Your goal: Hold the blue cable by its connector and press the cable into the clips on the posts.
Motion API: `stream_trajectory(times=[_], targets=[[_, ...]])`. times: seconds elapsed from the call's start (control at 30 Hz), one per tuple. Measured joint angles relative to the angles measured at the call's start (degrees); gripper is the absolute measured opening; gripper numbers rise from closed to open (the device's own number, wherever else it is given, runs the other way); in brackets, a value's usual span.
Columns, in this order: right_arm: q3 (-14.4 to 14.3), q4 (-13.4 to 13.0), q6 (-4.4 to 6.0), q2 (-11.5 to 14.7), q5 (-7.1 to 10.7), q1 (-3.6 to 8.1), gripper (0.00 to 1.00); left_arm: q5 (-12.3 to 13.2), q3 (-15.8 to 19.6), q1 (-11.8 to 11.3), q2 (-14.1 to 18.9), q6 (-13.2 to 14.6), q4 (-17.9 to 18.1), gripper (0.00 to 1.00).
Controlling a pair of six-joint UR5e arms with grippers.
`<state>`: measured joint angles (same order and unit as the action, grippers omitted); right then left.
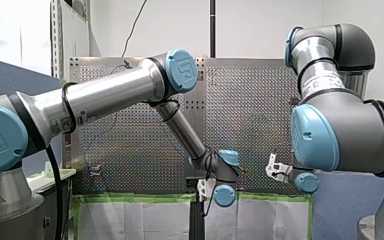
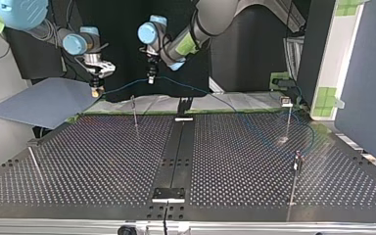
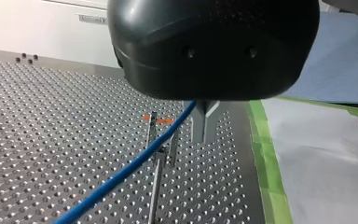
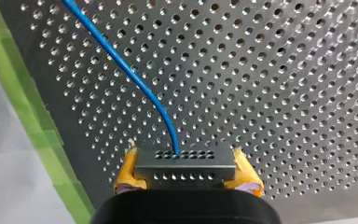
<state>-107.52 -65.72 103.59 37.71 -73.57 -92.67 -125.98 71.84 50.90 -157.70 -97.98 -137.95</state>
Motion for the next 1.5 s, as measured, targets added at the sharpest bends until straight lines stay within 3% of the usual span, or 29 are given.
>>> stream_trajectory(times=[0.23,0.47,0.63,0.83,1.1,1.5], targets=[[1.19,0.04,1.27,-0.09,3.43,0.73,0.00,0.52,-3.35,0.02,-2.92,-0.46,-3.27,0.00],[2.53,0.43,1.34,-1.39,6.84,1.10,0.00,1.46,-6.91,-0.36,-4.08,-1.01,-6.29,0.00],[3.88,1.55,0.62,-3.43,9.30,1.38,0.00,2.24,-9.61,-0.71,-4.11,-1.24,-7.71,0.00],[5.39,2.54,0.69,-3.87,9.42,2.13,0.00,2.55,-12.94,-1.08,-4.13,-1.31,-8.07,0.00],[6.33,2.70,2.20,-3.91,8.98,3.42,0.00,3.12,-16.56,-1.73,-4.20,-1.28,-8.12,0.00],[6.64,2.64,2.17,-3.92,9.35,3.50,0.00,3.18,-15.44,-2.37,-4.47,-1.16,-7.45,0.00]])
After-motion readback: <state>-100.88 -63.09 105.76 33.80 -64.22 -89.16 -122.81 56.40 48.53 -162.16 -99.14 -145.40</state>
